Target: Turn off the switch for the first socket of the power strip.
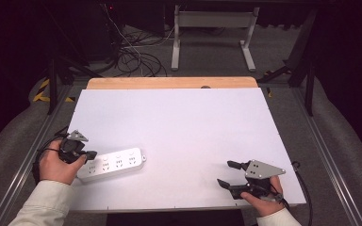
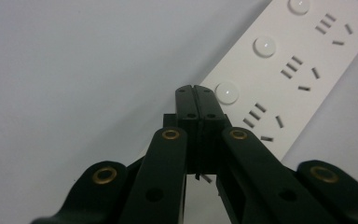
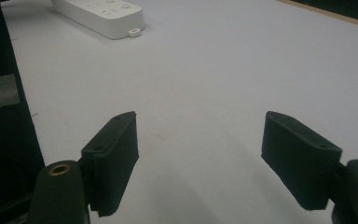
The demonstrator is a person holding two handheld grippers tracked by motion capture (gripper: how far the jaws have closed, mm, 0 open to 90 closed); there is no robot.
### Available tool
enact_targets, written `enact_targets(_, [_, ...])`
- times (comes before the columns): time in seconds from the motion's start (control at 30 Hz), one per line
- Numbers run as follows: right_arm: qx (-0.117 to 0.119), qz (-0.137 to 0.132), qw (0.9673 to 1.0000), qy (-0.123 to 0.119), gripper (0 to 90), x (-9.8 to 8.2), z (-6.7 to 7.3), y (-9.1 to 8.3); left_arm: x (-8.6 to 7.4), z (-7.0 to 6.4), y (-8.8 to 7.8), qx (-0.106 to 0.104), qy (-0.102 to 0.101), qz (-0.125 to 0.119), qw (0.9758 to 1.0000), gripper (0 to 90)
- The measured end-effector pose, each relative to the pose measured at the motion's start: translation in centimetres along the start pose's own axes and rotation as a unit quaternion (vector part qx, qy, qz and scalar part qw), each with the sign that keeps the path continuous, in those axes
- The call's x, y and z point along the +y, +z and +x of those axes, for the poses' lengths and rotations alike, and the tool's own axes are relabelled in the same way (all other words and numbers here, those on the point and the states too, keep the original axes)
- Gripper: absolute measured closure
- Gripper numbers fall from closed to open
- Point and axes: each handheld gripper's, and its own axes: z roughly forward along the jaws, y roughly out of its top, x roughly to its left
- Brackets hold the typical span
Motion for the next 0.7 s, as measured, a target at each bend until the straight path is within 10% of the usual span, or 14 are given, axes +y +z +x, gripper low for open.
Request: enact_targets(0.7, [-0.002,-0.002,1.0,0.001,27.7,0.0,0.1,-0.1,2.3,-2.9,-4.1,0.006,0.04,-0.039,0.9984,90.0])
